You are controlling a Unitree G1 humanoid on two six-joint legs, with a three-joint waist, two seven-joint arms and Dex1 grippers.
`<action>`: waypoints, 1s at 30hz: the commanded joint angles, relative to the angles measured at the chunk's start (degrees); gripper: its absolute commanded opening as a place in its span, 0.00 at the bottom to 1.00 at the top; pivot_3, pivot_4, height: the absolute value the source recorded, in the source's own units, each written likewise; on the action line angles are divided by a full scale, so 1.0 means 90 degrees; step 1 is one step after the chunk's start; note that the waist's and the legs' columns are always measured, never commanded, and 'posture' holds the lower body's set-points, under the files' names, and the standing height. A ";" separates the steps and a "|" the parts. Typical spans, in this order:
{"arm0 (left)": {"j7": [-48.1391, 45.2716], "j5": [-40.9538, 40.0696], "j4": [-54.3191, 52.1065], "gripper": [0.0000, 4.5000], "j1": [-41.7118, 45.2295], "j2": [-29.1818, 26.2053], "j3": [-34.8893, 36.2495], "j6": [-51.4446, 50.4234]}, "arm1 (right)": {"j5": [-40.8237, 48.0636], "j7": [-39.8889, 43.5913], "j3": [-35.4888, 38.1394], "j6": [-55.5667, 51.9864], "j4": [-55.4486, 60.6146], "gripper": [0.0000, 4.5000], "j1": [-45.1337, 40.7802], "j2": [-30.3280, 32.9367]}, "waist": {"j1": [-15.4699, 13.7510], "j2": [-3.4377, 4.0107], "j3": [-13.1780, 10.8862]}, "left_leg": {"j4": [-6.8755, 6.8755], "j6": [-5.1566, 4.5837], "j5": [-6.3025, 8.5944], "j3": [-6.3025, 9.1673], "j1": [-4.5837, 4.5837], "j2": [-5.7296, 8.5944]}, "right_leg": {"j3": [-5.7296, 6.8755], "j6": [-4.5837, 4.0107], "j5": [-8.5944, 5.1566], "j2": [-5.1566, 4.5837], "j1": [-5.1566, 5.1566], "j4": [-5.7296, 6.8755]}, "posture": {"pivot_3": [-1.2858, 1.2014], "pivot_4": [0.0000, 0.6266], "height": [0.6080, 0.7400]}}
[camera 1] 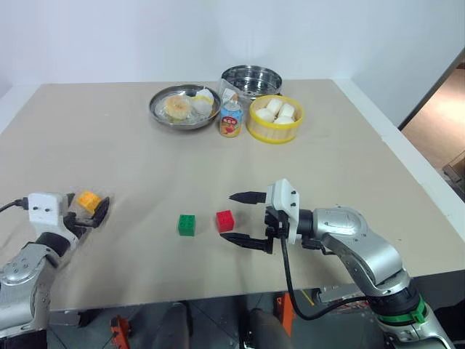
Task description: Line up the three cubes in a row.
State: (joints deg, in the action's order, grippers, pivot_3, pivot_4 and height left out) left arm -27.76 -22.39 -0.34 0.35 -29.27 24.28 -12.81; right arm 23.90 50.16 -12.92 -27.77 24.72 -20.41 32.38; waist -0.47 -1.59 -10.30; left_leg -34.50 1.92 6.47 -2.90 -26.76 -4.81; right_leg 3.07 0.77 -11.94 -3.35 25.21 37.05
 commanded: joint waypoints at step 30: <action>-0.3756 -0.0188 -0.0772 0.30 0.0042 -0.1270 -0.1859 0.0064 | 0.0028 -0.0134 0.0244 -0.0122 0.0443 1.00 0.0059 0.0186 | -0.0001 0.0002 -0.0002 | 0.0006 0.0006 0.0004 -0.0001 0.0000 -0.0008 | 0.0017 -0.0006 0.0002 -0.0007 0.0010 -0.0004 | 0.52 0.24 1.00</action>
State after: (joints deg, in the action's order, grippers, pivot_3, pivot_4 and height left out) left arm -59.27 -23.14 -7.42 -0.67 -39.45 7.86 -12.76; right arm 23.90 49.22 -12.32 -29.34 26.26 -19.11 33.86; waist -0.48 -1.57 -10.32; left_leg -34.45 1.97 6.51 -2.90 -26.76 -4.88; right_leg 3.24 0.72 -11.93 -3.42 25.30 37.02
